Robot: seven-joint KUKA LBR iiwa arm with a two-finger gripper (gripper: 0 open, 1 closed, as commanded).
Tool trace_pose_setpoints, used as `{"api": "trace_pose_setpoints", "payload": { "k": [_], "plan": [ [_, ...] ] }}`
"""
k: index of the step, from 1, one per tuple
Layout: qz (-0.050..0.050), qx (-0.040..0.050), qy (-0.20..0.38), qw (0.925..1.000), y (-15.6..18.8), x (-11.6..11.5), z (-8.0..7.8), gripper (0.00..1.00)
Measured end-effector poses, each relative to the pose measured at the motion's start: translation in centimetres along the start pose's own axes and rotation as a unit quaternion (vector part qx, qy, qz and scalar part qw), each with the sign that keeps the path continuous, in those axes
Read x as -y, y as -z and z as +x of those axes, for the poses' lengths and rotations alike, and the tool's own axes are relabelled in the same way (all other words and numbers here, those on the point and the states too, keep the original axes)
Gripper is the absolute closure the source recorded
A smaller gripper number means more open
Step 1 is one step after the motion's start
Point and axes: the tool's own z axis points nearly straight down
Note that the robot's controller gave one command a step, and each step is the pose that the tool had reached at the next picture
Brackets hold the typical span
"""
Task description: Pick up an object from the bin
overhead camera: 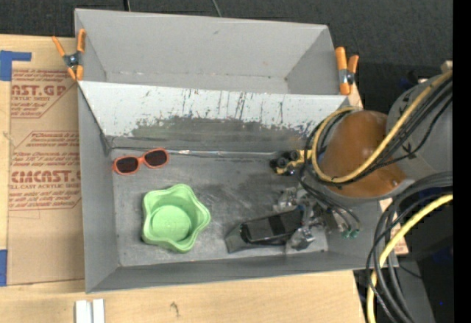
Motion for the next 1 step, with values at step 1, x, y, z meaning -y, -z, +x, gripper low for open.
{"api": "trace_pose_setpoints", "payload": {
  "k": [1],
  "plan": [
    [-0.004,-0.0040,0.000,1.0000,1.12,-0.39,0.24,1.00]
  ]
}}
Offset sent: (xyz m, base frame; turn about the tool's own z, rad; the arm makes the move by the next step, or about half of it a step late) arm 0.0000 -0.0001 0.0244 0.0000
